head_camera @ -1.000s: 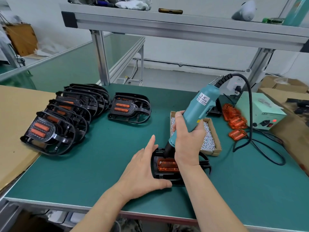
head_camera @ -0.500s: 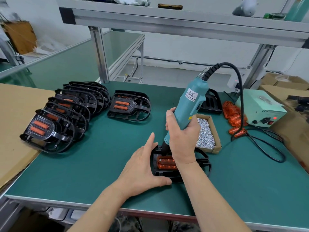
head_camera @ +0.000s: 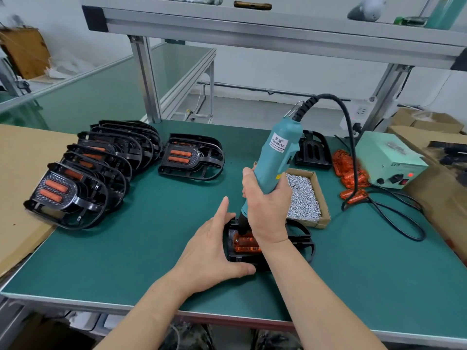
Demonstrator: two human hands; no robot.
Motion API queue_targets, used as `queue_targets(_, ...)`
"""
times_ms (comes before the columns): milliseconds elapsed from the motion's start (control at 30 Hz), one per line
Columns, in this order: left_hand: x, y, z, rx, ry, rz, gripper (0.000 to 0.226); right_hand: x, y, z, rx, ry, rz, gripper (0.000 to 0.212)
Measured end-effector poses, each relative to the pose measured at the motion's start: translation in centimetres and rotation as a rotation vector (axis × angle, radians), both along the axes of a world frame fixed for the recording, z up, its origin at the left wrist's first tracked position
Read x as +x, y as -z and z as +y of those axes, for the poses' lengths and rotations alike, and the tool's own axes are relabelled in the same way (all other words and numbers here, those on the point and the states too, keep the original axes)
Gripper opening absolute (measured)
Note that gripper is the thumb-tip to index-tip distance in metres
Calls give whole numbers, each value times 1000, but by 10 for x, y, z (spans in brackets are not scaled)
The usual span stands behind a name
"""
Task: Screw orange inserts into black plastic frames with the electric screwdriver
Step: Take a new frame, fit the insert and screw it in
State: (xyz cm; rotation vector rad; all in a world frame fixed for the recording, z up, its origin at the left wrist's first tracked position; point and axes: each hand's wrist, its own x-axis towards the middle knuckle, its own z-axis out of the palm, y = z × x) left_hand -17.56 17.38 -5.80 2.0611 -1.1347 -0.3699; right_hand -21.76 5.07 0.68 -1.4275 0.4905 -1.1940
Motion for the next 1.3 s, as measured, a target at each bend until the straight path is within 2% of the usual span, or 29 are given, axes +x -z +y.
queue_targets(200,0,-1,0,8,13,-8,139,-4,-1,-3,68,-15,-64,13)
queue_targets(333,1,0,0,18,15,-20,139,-10,-10,0,44,-39,-122,13)
queue_targets(433,1,2,0,19,5,-18,139,-12,-27,-9,99,-2,-220,12)
queue_targets(500,1,3,0,20,3,-13,139,-11,-35,-23,186,98,-271,12)
queue_targets(600,1,3,1,16,10,-6,139,-10,-34,-51,414,237,-259,26)
queue_targets(733,1,3,1,15,15,-10,138,-15,-18,-80,764,220,-246,27)
queue_targets(800,1,3,2,17,17,-9,138,-15,-11,-89,867,208,-236,27)
queue_targets(900,2,2,2,21,22,-16,137,-13,-3,-96,962,167,-183,19)
queue_targets(1033,1,2,2,19,23,-14,137,-11,3,-95,1039,113,-155,19)
queue_targets(1200,1,0,3,0,13,7,136,-17,3,-96,1120,35,-267,41)
queue_targets(1300,0,-1,5,-24,13,26,132,-30,-1,-96,1162,-24,-325,41)
